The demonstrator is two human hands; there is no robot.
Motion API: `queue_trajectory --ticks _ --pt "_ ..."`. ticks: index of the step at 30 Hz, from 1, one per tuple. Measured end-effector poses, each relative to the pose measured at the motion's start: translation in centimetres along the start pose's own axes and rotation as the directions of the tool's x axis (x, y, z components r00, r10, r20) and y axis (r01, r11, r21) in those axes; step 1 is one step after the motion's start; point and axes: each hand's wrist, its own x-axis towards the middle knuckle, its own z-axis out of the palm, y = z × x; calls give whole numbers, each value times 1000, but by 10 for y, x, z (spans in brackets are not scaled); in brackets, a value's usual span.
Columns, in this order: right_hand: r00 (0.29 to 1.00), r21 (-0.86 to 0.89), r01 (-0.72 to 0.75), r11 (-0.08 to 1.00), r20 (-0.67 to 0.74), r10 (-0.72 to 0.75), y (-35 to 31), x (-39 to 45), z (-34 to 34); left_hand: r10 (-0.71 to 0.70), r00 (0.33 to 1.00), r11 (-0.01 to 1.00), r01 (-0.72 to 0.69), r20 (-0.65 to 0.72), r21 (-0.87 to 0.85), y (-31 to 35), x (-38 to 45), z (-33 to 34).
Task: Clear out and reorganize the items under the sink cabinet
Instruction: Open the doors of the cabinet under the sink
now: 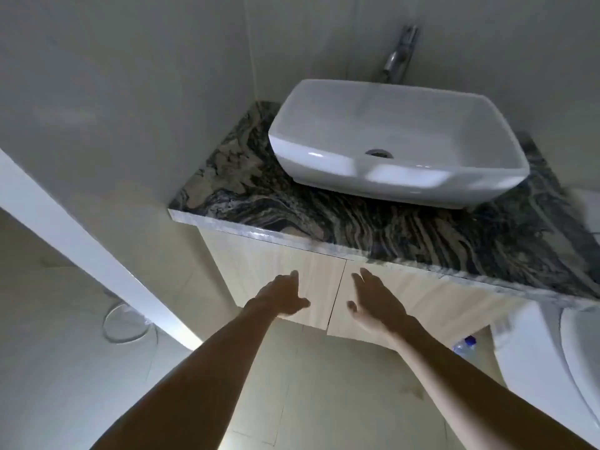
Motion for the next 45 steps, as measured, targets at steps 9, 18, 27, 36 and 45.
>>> queue_trajectory --ticks 9,18,27,36,45 --pt "841 -370 145 918 -442 -311 18 69 59 73 824 988 18 -562 156 18 57 69" --pt "628 -498 -55 865 -691 -358 11 114 92 303 391 945 -239 -869 222 -16 131 107" --pt "505 -562 -177 808 -756 -416 11 109 107 243 344 886 -460 -907 63 -39 158 198" --pt "652 -396 -76 915 -714 -255 -17 60 124 94 618 935 -324 -780 -144 -17 113 228" --pt "524 -316 61 947 -797 -300 -53 21 171 193 608 926 -373 -770 -62 -62 67 254"
